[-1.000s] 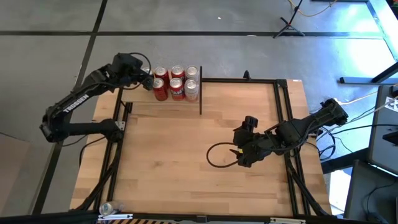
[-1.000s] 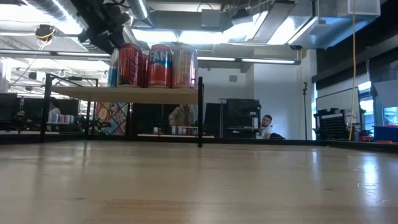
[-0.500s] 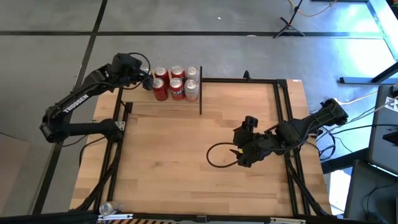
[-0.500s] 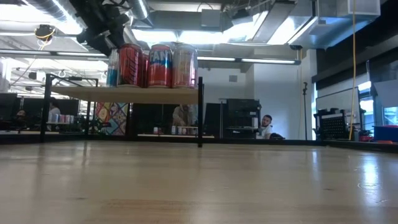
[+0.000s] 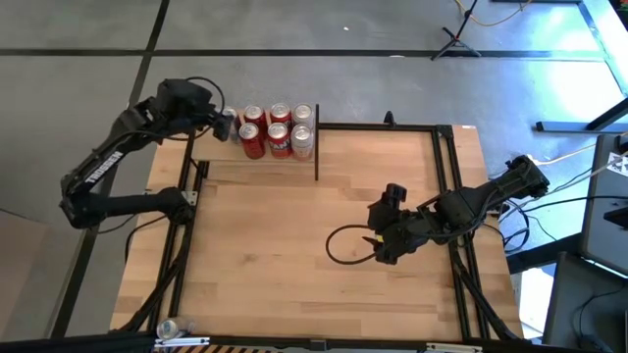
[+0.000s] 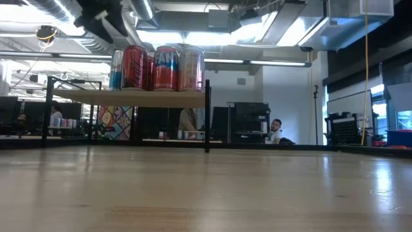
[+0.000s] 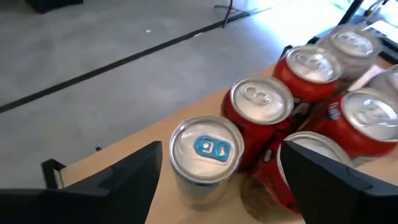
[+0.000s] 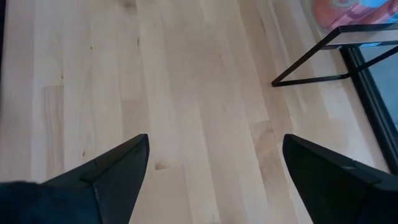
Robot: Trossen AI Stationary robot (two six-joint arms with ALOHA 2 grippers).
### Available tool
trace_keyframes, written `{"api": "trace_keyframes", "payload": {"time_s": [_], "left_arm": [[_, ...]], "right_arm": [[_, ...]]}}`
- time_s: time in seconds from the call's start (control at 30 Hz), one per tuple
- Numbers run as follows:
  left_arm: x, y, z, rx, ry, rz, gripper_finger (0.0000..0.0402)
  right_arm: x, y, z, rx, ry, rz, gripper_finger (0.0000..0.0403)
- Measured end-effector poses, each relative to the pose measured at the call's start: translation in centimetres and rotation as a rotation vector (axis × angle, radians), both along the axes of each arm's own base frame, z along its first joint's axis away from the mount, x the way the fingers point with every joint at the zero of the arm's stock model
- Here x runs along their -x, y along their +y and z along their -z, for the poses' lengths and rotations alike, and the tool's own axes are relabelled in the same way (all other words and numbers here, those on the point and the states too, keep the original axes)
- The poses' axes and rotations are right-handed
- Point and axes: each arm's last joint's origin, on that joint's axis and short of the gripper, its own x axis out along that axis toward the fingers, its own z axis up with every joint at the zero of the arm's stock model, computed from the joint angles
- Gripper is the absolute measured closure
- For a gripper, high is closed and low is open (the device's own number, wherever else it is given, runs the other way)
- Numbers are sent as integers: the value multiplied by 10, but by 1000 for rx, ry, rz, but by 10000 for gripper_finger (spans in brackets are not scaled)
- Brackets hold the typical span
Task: Place canned beverage on shelf
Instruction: Put the blue soda can on the shelf aligned with the other blue soda can
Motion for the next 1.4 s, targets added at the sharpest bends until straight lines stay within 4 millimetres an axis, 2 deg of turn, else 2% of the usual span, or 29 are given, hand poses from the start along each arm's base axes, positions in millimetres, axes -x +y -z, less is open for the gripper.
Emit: {"api": "trace_keyframes", "payload": {"time_s": [0.3,0.5,1.03,1.4], "left_arm": [[4,-20,-35,-32,-73,142,90],[-2,-36,-48,-51,-121,273,90],[-44,-88,-41,109,-150,620,90],[-67,-130,-30,207,-104,766,90]], "right_arm": [[0,1,0,-34,10,-4,45],[0,1,0,-35,9,-1,45],[-5,0,-2,69,-11,-131,45],[-5,1,-2,97,-3,-165,45]]}}
